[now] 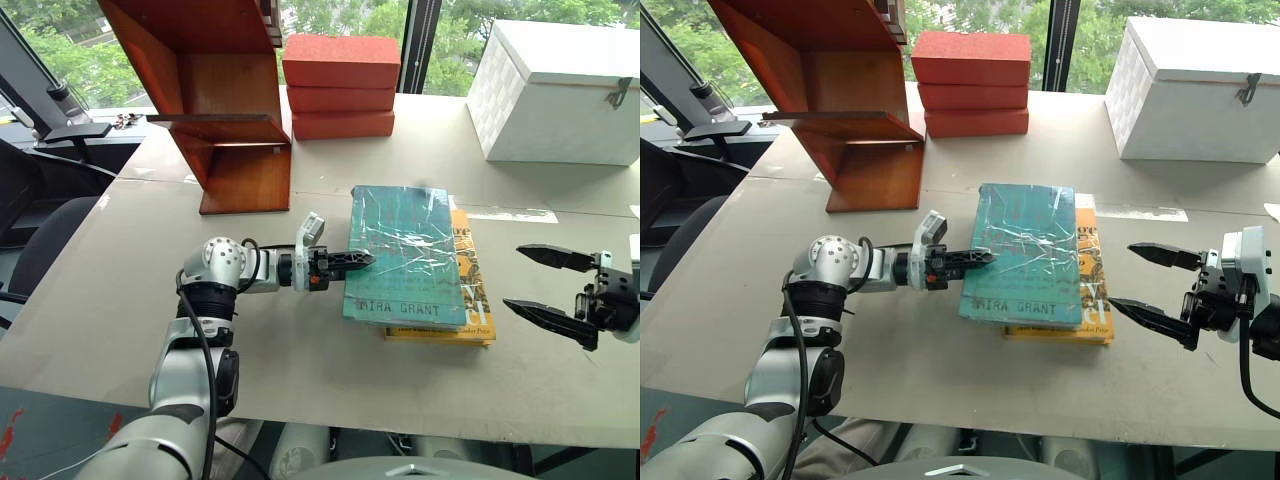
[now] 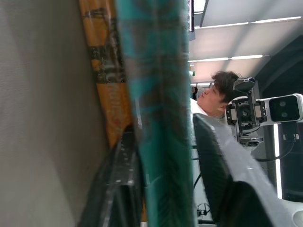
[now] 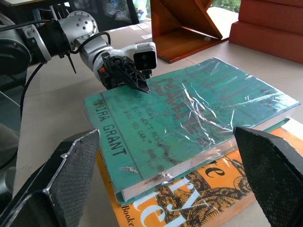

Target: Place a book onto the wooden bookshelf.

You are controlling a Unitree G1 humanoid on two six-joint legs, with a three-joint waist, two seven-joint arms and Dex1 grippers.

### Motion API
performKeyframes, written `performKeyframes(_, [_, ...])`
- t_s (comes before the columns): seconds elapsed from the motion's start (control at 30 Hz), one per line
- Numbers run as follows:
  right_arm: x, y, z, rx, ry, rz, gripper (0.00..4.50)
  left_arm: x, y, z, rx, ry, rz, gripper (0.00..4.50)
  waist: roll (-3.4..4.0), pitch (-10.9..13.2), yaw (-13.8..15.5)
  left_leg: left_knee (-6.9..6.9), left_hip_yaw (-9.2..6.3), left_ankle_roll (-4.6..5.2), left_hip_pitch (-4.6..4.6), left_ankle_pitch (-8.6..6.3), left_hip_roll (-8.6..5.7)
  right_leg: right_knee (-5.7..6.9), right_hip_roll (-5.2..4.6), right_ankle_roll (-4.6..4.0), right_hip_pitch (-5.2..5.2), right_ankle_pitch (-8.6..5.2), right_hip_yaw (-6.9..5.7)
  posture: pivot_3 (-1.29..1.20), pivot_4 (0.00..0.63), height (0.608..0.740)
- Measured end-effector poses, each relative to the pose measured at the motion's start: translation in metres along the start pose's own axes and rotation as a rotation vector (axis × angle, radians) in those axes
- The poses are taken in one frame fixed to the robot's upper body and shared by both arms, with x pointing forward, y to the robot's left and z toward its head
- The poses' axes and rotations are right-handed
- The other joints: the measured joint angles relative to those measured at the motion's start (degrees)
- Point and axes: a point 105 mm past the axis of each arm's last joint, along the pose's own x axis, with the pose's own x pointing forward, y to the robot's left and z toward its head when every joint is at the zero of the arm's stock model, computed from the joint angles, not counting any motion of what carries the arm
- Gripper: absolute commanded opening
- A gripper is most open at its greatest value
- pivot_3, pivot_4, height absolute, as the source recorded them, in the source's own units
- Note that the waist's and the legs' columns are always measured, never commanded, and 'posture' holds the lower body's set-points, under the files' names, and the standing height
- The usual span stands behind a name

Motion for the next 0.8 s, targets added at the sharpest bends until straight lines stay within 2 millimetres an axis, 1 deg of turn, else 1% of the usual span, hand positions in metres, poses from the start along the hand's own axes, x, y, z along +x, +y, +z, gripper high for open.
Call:
performKeyframes(0.03, [0.001,-0.001,0.001,-0.005,-0.004,0.002,4.5,0.0,-0.003,0.0,0.0,-0.002,-0.011,0.04,0.0,0.0,0.0,0.0,0.0,0.0,-0.02,0.0,0.0,-0.01,0.0,0.0,0.0,0.0,0.01,0.0,0.15,0.718])
performKeyframes(0.1, [0.003,-0.003,0.003,-0.01,-0.011,0.005,4.5,0.001,-0.005,0.0,0.001,-0.008,-0.023,0.04,-0.01,0.01,0.01,0.0,0.0,0.0,-0.02,0.0,-0.01,-0.02,-0.02,0.0,0.0,0.0,0.04,0.0,0.15,0.718])
performKeyframes(0.17, [0.004,-0.006,0.005,-0.016,-0.018,0.008,4.5,0.002,-0.012,0.004,0.03,-0.037,-0.053,0.04,-0.06,0.06,0.02,0.0,-0.02,0.0,-0.08,0.0,0.0,-0.02,-0.08,0.0,-0.03,0.0,0.11,0.0,0.15,0.718])
performKeyframes(0.2, [0.005,-0.008,0.007,-0.021,-0.027,0.006,4.5,0.001,-0.018,0.008,0.082,-0.063,-0.059,0.04,-0.1,0.09,0.0,0.0,-0.04,-0.01,-0.09,0.0,0.0,-0.02,-0.1,-0.01,-0.04,0.01,0.11,0.0,0.15,0.718])
performKeyframes(0.27, [0.008,-0.015,0.016,-0.025,-0.085,-0.017,4.5,-0.004,-0.042,0.022,0.323,-0.138,-0.051,0.04,-0.25,0.26,-0.11,-0.01,-0.06,-0.04,-0.12,0.02,0.03,-0.01,-0.36,-0.04,-0.08,0.02,0.1,0.0,0.15,0.718])
performKeyframes(0.3, [0.01,-0.02,0.024,-0.011,-0.144,-0.033,4.5,-0.012,-0.07,0.03,0.55,-0.17,-0.048,0.04,-0.25,0.26,-0.17,-0.05,-0.06,-0.1,-0.09,0.04,0.03,-0.02,-0.4,-0.06,-0.07,0.02,0.1,0.0,0.15,0.718])
performKeyframes(0.33, [0.01,-0.021,0.026,-0.008,-0.162,-0.039,4.5,-0.014,-0.081,0.032,0.628,-0.176,-0.051,0.04,-0.19,0.24,-0.08,-0.06,-0.06,-0.11,-0.08,0.05,0.02,-0.02,-0.42,-0.06,-0.07,0.02,0.08,0.0,0.15,0.718])
performKeyframes(0.37, [0.011,-0.024,0.031,0.0,-0.188,-0.042,4.5,-0.018,-0.093,0.035,0.751,-0.182,-0.027,0.04,-0.18,0.24,-0.09,-0.07,-0.05,-0.11,-0.06,0.04,0.01,-0.01,-0.44,-0.07,-0.06,0.01,0.08,0.0,0.15,0.718])
performKeyframes(0.4, [0.013,-0.03,0.04,0.005,-0.233,-0.053,4.5,-0.026,-0.112,0.043,0.988,-0.187,0.066,0.04,-0.15,0.28,-0.13,-0.08,-0.04,-0.12,-0.08,0.05,0.01,-0.05,-0.42,-0.09,-0.07,0.01,0.06,0.0,0.15,0.718])
performKeyframes(0.43, [0.014,-0.034,0.046,0.003,-0.256,-0.059,4.5,-0.029,-0.128,0.051,1.148,-0.207,0.125,0.04,-0.1,0.28,-0.03,-0.11,-0.03,-0.12,-0.07,0.05,-0.03,-0.08,-0.43,-0.21,-0.06,-0.06,0.07,0.0,0.15,0.718])
performKeyframes(0.5, [0.017,-0.039,0.053,0.006,-0.292,-0.067,4.5,-0.034,-0.162,0.062,1.382,-0.281,0.173,0.04,-0.1,0.28,0.3,-0.09,-0.05,-0.11,-0.11,0.05,-0.04,-0.12,-0.44,-0.29,-0.02,-0.11,0.0,0.0,0.15,0.718])
performKeyframes(0.53, [0.02,-0.043,0.056,0.007,-0.315,-0.069,4.5,-0.036,-0.174,0.067,1.457,-0.316,0.198,0.04,-0.13,0.3,0.3,-0.08,-0.05,-0.1,-0.13,0.04,-0.04,-0.14,-0.44,-0.29,-0.02,-0.1,0.01,0.0,0.15,0.718])
performKeyframes(0.57, [0.028,-0.049,0.063,0.016,-0.364,-0.068,4.5,-0.041,-0.196,0.076,1.633,-0.379,0.283,0.04,-0.18,0.37,0.1,-0.08,-0.01,-0.09,-0.15,0.04,-0.07,-0.19,-0.4,-0.29,-0.03,-0.1,0.04,0.0,0.15,0.718])
performKeyframes(0.6, [0.034,-0.052,0.067,0.021,-0.385,-0.063,4.5,-0.047,-0.214,0.08,1.803,-0.417,0.375,0.04,-0.15,0.38,0.04,-0.13,0.03,-0.08,-0.12,0.04,-0.11,-0.2,-0.31,-0.28,-0.03,-0.1,0.08,0.0,0.15,0.718])
performKeyframes(0.63, [0.035,-0.054,0.068,0.026,-0.394,-0.064,4.5,-0.05,-0.222,0.082,1.894,-0.427,0.432,0.04,-0.13,0.37,-0.01,-0.16,0.07,-0.07,-0.07,0.04,-0.12,-0.19,-0.26,-0.17,-0.03,-0.04,0.11,0.0,0.15,0.718])
performKeyframes(0.67, [0.038,-0.058,0.071,0.036,-0.415,-0.066,4.5,-0.057,-0.229,0.083,2.047,-0.415,0.546,0.04,-0.11,0.37,-0.19,-0.2,0.18,-0.07,-0.02,0.04,-0.13,-0.18,-0.15,-0.04,-0.06,0.03,0.1,0.0,0.15,0.718])
performKeyframes(0.7, [0.039,-0.063,0.074,0.044,-0.43,-0.072,4.5,-0.063,-0.23,0.085,2.159,-0.387,0.647,0.04,-0.02,0.36,-0.21,-0.26,0.2,-0.07,0.0,0.04,-0.11,-0.19,-0.09,-0.04,-0.07,0.03,0.11,0.0,0.15,0.718])
performKeyframes(0.73, [0.042,-0.066,0.077,0.052,-0.449,-0.068,4.5,-0.07,-0.23,0.087,2.266,-0.341,0.749,0.04,-0.01,0.37,-0.22,-0.25,0.23,-0.07,-0.01,0.04,-0.09,-0.16,-0.06,-0.03,-0.13,0.03,0.1,0.0,0.15,0.718])
performKeyframes(0.8, [0.048,-0.07,0.084,0.06,-0.472,-0.053,4.5,-0.081,-0.224,0.091,2.401,-0.232,0.91,0.04,0.04,0.41,-0.12,-0.26,0.23,-0.07,-0.11,0.04,-0.04,-0.11,0.01,-0.03,-0.25,0.03,0.07,0.0,0.15,0.718])
